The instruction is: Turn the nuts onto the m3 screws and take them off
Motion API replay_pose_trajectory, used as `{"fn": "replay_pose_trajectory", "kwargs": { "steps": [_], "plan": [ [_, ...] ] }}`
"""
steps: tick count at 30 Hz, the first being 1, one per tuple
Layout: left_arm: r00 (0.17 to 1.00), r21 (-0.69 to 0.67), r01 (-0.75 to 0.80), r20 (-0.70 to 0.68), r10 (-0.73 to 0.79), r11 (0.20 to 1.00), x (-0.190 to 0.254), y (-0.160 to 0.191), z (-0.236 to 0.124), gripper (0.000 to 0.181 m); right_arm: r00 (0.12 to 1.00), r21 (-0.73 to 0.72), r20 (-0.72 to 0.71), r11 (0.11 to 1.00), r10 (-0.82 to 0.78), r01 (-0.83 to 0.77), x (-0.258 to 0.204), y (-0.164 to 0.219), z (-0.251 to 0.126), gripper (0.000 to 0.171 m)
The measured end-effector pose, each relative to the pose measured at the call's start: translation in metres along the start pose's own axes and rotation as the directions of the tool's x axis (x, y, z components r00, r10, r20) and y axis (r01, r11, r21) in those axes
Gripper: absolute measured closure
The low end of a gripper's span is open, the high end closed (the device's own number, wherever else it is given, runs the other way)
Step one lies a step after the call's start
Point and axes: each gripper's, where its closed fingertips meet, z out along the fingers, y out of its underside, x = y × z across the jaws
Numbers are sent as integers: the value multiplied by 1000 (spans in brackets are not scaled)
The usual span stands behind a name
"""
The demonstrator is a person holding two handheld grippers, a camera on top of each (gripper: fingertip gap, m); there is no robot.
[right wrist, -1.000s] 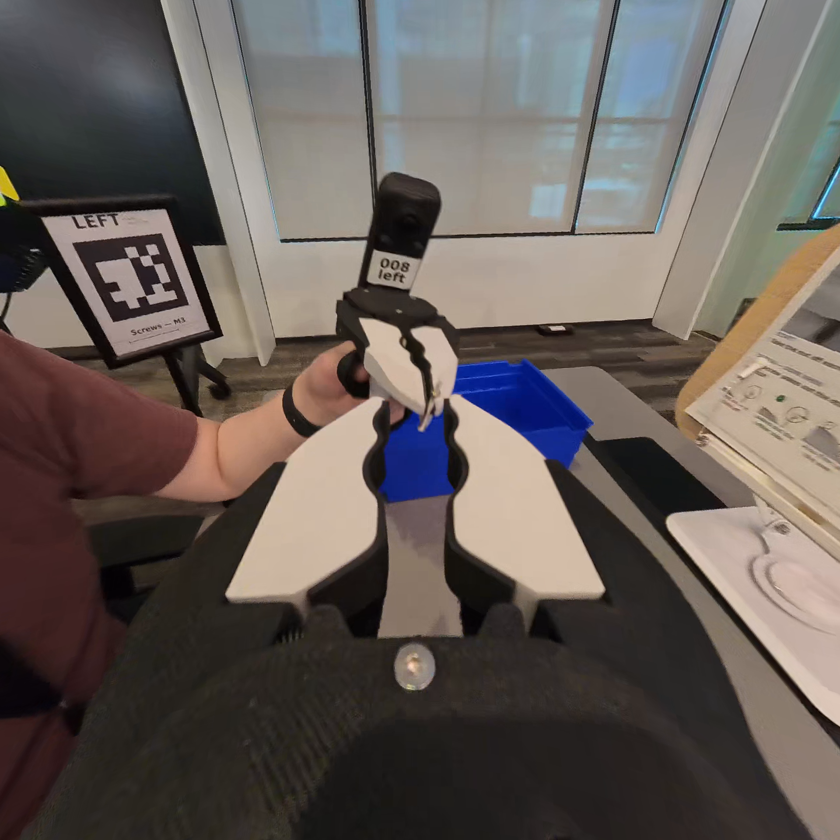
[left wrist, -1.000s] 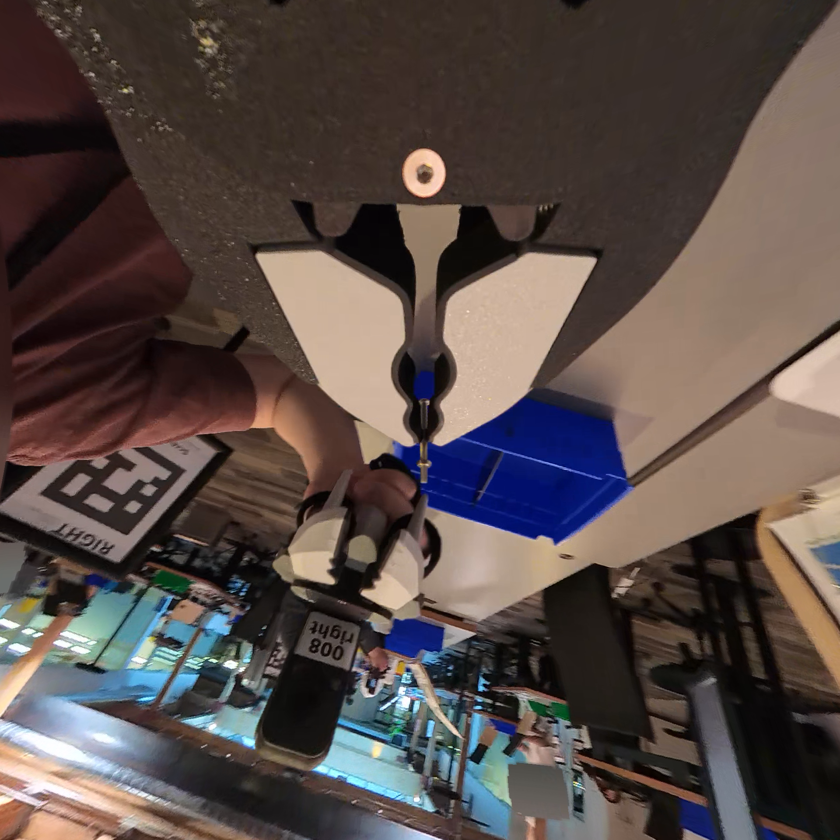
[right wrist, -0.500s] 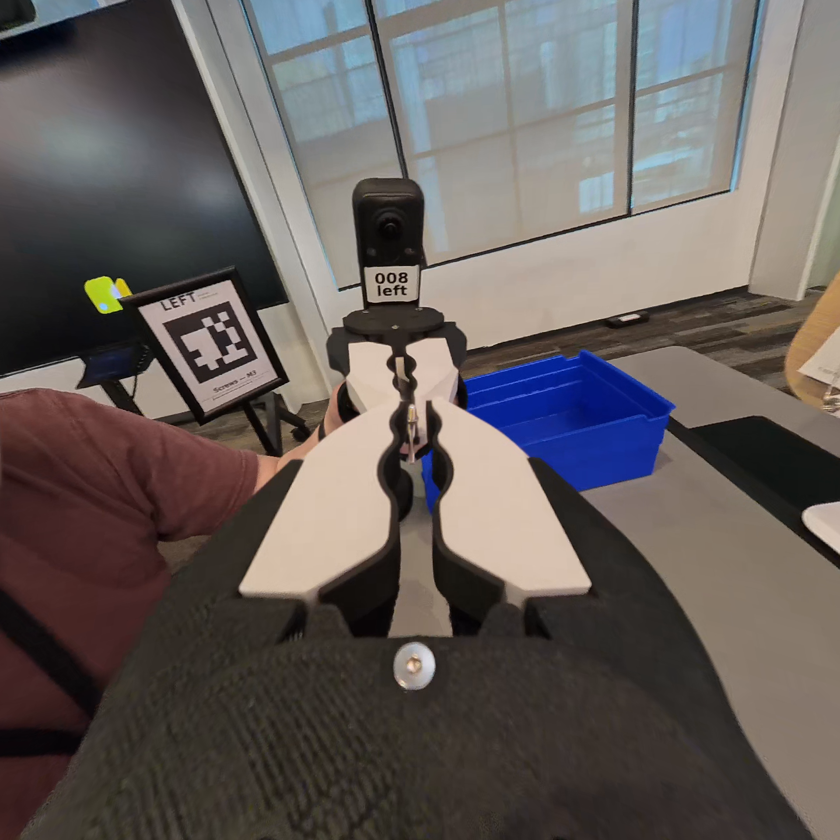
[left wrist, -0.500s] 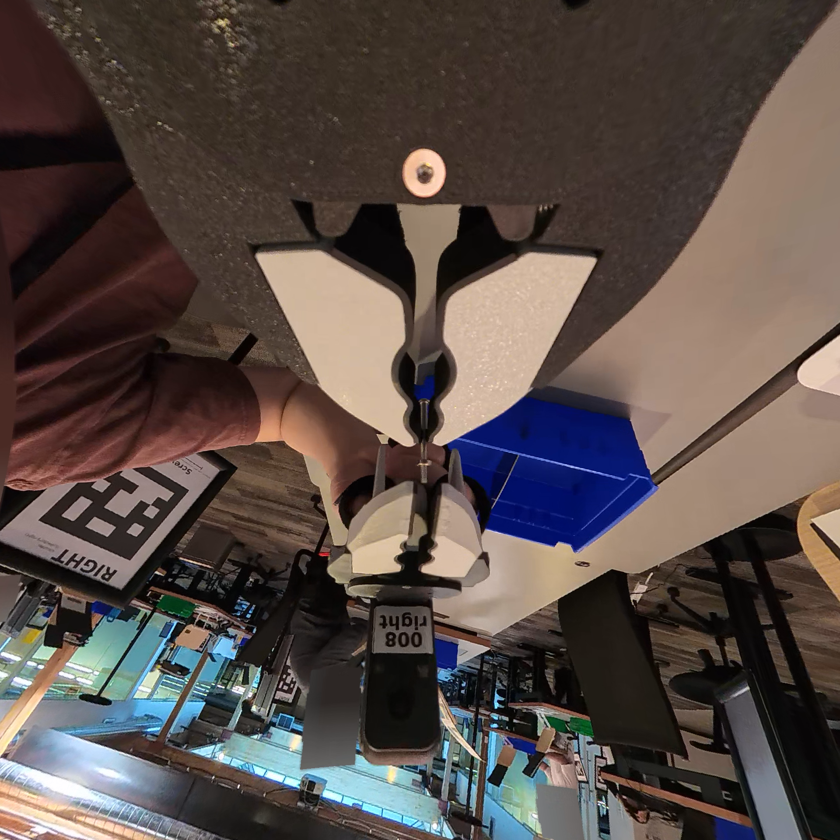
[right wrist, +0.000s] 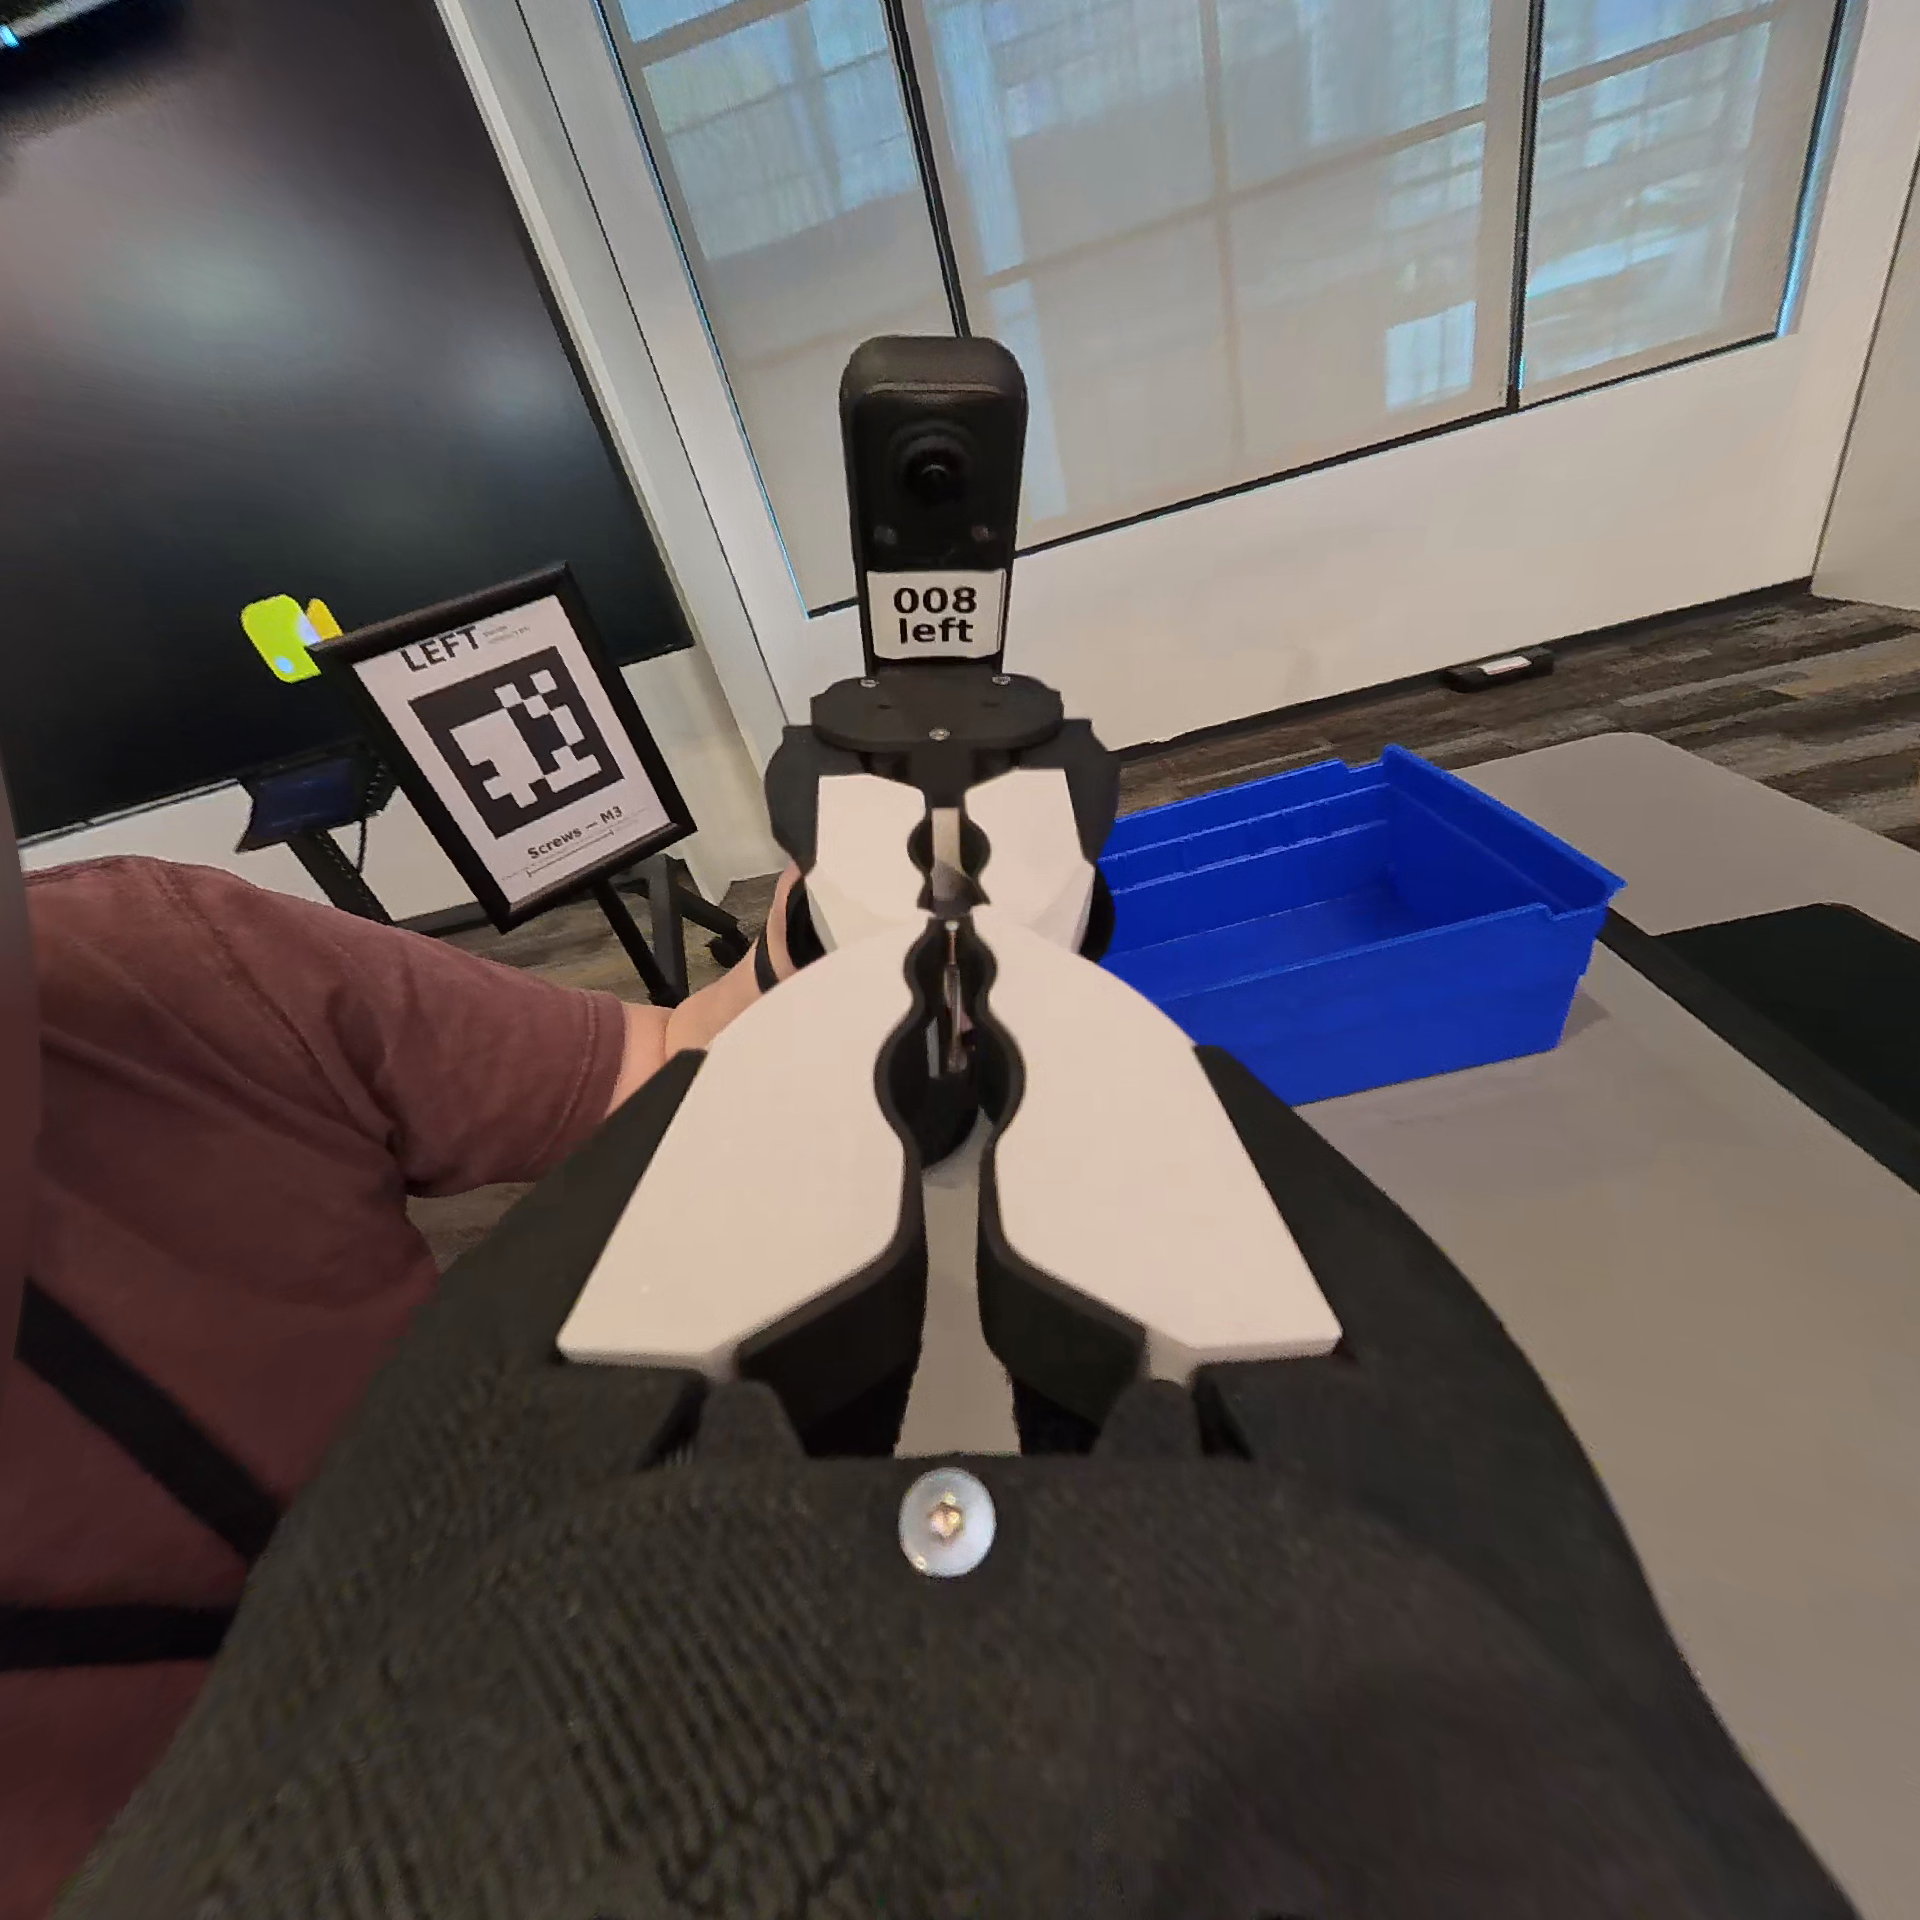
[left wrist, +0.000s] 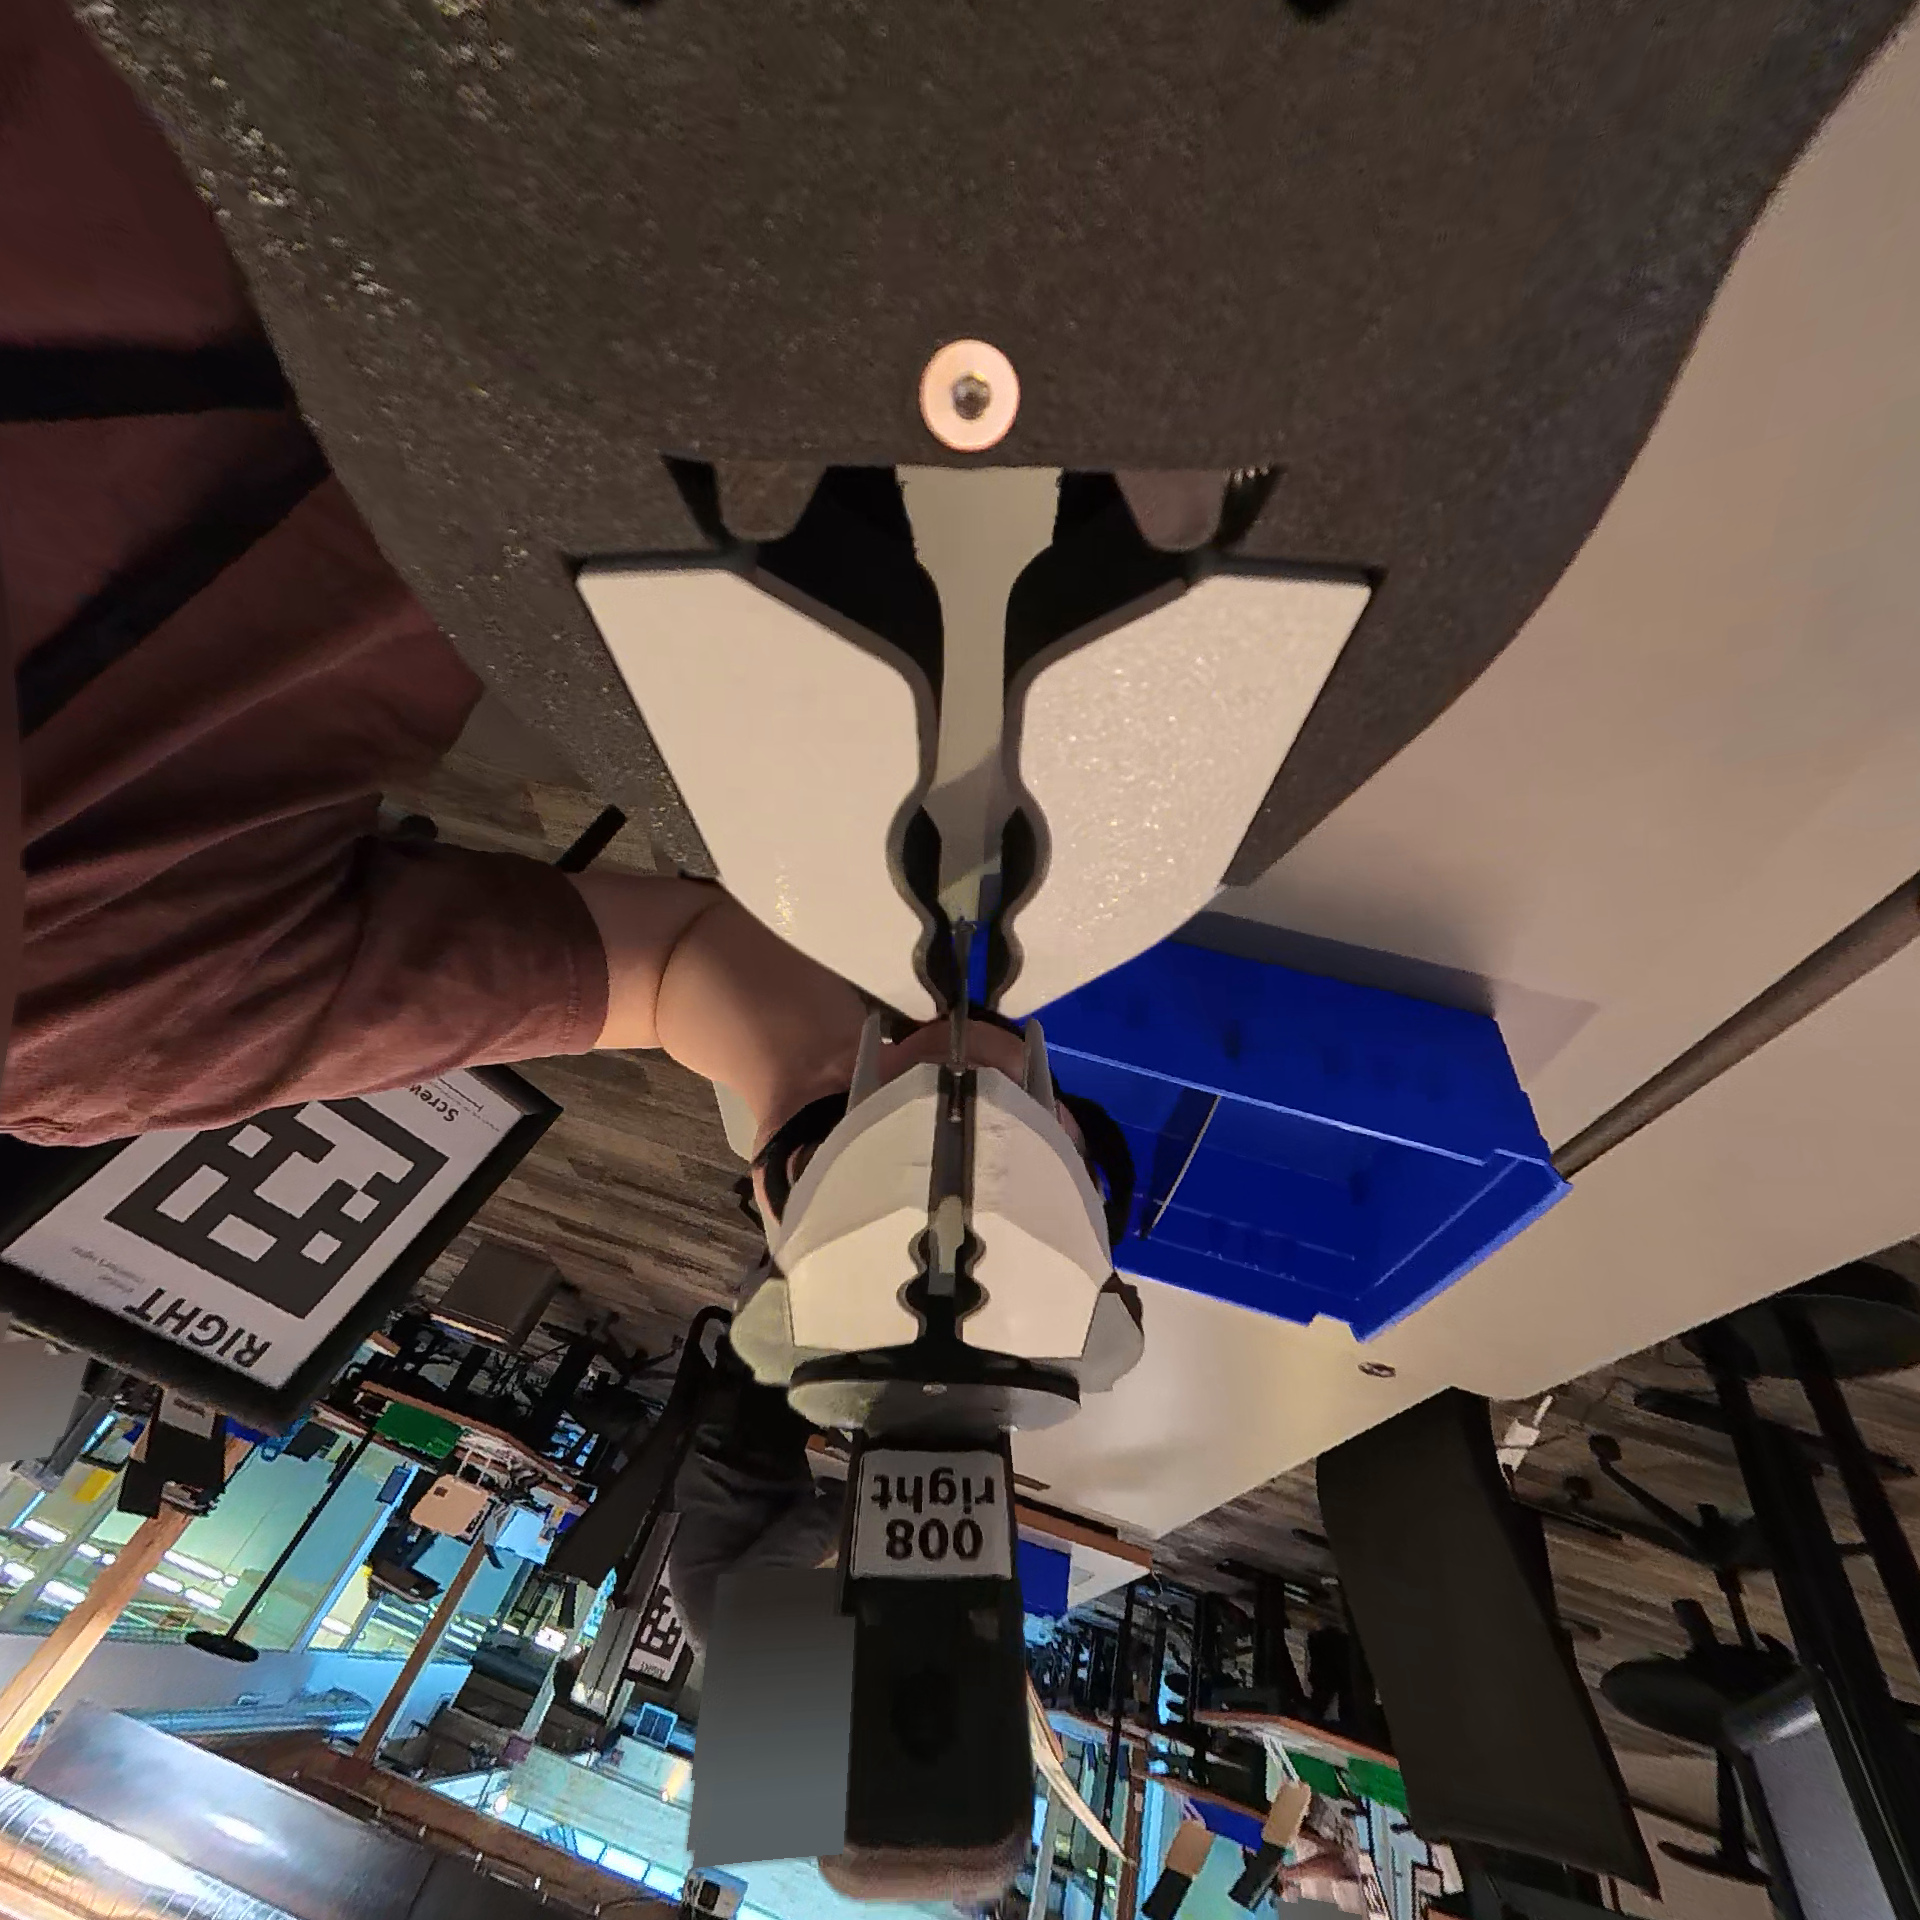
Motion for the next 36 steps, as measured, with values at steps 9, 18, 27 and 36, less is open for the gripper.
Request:
{"fn": "replay_pose_trajectory", "kwargs": {
  "steps": [9,18,27,36],
  "plan": [
    [998,6,57,-40,-56,998,0,2,4,179,1000,-8,-10,1000,-7,7,3,0,-2,168],
    [999,40,47,-16,-47,998,0,-4,1,179,999,29,-26,999,-19,20,4,-4,-2,149],
    [999,76,24,-37,-21,997,9,-12,-2,179,1000,56,9,998,30,-30,11,-8,-12,154],
    [1000,55,4,-25,-2,999,11,-8,7,179,995,50,87,997,57,-62,-3,-5,-4,151]
  ]
}}
